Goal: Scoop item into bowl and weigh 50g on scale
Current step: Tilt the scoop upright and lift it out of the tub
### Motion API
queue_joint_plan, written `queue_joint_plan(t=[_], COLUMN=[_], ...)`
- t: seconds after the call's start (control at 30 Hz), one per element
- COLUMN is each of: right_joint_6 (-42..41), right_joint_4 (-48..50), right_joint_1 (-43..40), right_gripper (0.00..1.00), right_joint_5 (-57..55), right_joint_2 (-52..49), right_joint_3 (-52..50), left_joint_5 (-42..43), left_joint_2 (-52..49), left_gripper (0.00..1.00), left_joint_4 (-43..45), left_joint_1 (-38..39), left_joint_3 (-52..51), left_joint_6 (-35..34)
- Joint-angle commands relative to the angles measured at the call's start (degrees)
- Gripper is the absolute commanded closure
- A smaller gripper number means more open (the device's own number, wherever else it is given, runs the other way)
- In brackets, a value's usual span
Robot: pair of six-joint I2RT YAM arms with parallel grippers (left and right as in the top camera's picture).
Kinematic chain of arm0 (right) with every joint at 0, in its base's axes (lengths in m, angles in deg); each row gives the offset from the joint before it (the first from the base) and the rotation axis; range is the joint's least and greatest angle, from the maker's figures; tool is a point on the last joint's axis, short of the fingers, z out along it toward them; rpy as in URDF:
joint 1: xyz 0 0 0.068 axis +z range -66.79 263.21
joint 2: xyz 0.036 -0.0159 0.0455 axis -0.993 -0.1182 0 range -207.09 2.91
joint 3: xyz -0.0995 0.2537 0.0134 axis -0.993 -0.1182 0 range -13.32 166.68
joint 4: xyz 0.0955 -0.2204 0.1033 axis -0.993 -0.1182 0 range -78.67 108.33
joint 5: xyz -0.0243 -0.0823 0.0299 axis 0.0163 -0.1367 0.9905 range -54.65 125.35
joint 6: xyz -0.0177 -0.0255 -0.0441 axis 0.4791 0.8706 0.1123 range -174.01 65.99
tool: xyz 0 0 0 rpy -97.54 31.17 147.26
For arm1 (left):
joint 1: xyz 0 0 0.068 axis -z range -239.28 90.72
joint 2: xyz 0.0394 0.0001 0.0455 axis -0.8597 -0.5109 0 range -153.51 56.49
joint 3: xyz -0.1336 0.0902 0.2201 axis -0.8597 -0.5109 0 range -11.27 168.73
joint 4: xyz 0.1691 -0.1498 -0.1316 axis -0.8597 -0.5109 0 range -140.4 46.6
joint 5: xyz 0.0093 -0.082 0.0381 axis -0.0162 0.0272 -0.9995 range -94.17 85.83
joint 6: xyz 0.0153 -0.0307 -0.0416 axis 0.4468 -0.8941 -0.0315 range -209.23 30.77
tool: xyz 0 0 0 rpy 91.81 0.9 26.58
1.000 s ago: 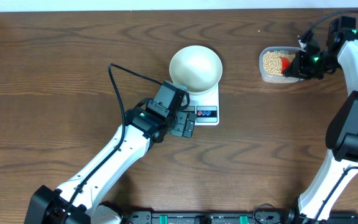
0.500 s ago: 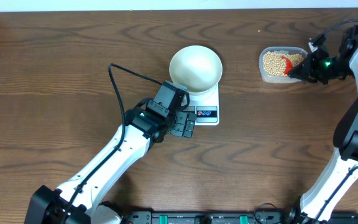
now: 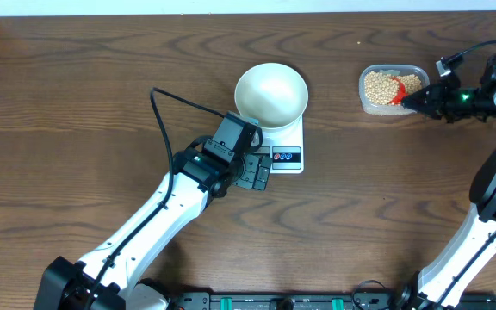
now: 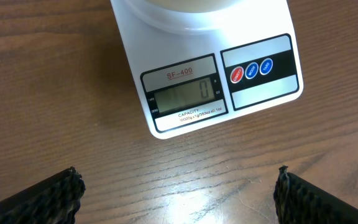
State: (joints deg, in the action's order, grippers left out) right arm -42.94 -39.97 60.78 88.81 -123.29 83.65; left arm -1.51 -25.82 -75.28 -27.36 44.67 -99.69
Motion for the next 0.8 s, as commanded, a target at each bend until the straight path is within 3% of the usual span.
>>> queue_joint_plan(t=[0.0,0.77], right_joint_6=[1.4,1.7], right_joint_4=[0.3,-2.3], right_joint_1=[-0.8,-8.0], right_gripper=[0.99,0.99], right_joint_5=[7.2,13.3], right_joint_2=[-0.5,-0.5], right_joint_3=[-0.4,-0.4], left_joint_5=[-0.7,-0.7], left_joint_2=[0.4,0.4], left_gripper=[0.00,0.00], left_joint_4=[0.0,0.0], left_joint_1=[-0.1,-0.1], left_joint_3=[-0.4,-0.4], left_joint_6=[0.3,0.3])
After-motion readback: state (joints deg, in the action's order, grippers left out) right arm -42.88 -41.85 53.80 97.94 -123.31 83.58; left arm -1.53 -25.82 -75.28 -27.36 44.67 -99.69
